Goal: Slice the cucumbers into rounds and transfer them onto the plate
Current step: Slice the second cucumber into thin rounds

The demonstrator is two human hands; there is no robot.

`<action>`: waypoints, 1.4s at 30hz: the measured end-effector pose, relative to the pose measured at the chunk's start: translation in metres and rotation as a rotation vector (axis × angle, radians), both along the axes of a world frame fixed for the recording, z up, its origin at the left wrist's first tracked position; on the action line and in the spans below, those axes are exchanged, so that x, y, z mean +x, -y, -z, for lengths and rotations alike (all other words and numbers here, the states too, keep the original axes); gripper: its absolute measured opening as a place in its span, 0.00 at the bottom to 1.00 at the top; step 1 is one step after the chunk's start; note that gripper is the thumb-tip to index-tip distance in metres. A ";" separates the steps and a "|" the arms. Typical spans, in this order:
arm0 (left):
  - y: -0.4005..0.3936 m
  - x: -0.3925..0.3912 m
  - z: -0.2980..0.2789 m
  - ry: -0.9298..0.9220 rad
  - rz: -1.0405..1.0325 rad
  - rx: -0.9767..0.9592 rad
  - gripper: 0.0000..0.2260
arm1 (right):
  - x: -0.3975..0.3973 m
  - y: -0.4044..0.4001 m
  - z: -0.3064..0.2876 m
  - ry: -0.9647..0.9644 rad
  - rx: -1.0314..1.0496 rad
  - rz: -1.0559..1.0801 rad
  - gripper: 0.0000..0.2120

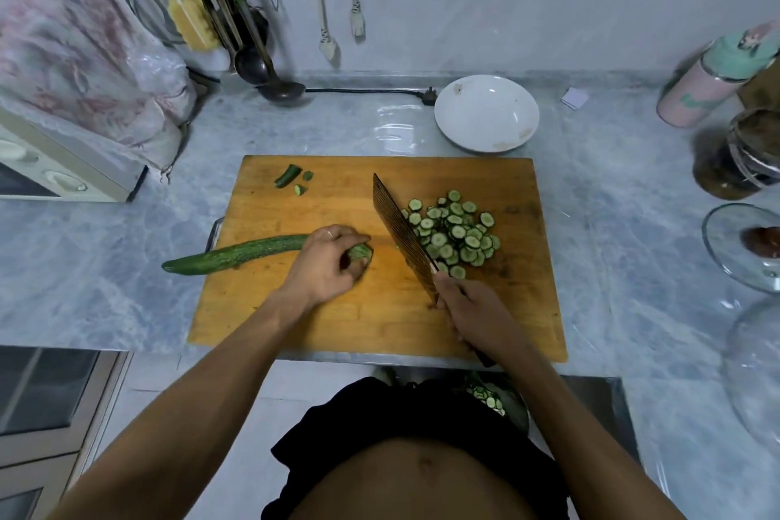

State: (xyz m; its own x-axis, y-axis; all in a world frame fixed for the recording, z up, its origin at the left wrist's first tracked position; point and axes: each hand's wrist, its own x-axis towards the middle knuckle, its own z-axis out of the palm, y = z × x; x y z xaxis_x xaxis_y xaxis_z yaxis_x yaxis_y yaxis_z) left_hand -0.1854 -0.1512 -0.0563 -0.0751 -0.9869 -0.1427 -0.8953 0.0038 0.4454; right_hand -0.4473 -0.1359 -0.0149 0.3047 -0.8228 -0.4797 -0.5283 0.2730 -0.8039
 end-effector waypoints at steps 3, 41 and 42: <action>-0.013 -0.024 -0.004 -0.140 -0.074 -0.191 0.14 | -0.011 -0.006 -0.006 0.090 0.056 0.051 0.26; -0.008 -0.004 0.008 0.066 -0.028 -0.080 0.21 | -0.021 -0.006 -0.004 0.202 0.221 0.005 0.27; -0.007 -0.003 0.008 0.079 -0.018 -0.077 0.18 | -0.019 -0.007 -0.002 0.211 0.233 -0.001 0.28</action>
State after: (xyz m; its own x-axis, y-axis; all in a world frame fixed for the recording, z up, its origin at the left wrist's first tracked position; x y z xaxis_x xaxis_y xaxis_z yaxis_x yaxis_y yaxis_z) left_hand -0.1880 -0.1445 -0.0639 -0.0489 -0.9963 -0.0711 -0.9279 0.0190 0.3724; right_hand -0.4659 -0.1287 -0.0131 0.4183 -0.6978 -0.5815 -0.3571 0.4624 -0.8116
